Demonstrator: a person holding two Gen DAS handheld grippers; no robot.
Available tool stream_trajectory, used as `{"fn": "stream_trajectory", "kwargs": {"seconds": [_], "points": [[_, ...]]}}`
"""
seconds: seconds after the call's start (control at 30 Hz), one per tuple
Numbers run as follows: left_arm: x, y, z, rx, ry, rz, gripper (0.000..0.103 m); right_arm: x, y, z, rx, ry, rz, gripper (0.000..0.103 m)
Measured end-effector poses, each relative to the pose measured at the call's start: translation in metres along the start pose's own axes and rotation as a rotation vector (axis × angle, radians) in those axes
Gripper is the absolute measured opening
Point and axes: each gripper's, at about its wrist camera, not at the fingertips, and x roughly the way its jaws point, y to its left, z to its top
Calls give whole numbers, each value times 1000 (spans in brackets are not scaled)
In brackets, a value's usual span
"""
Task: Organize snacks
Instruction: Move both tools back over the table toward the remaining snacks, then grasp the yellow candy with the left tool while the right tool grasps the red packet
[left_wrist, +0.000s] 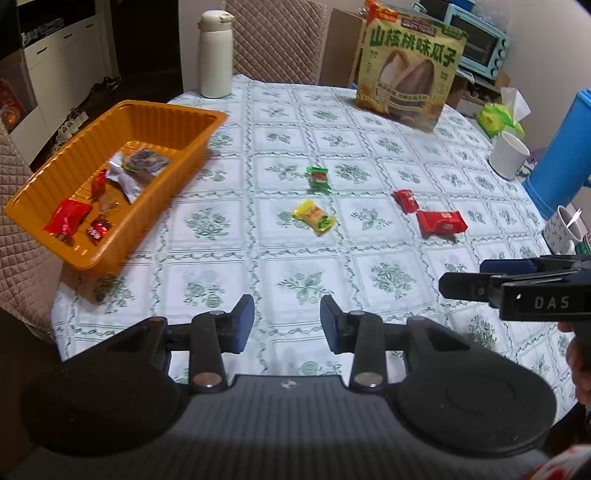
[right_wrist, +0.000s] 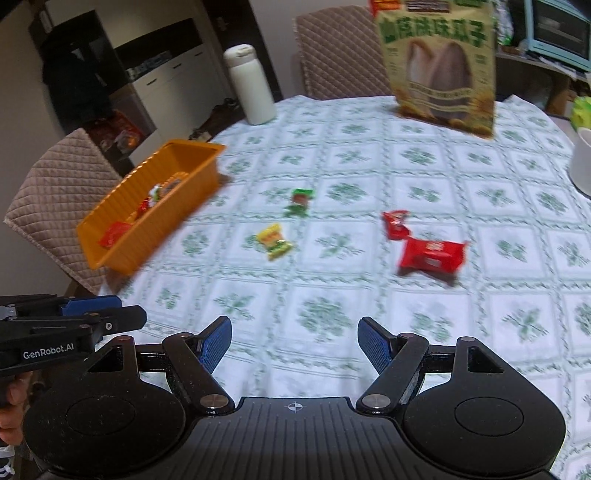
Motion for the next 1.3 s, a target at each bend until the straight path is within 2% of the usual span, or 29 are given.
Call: {"fn": "stream_trajectory", "kwargs": {"seconds": [0.27, 0.77, 1.1, 1.3], "points": [[22, -21, 5, 20, 8, 1, 35, -3, -27, -2, 45, -8, -31, 75], [79, -40, 36, -15, -1, 2, 35, 11, -64, 9, 96, -16, -70, 75], [122, -37, 54, -36, 18, 32, 35, 19, -86, 25, 141, -28, -92, 75], [141, -38, 62, -34, 22, 25, 36, 24, -95, 31, 158, -28, -101, 75]]}}
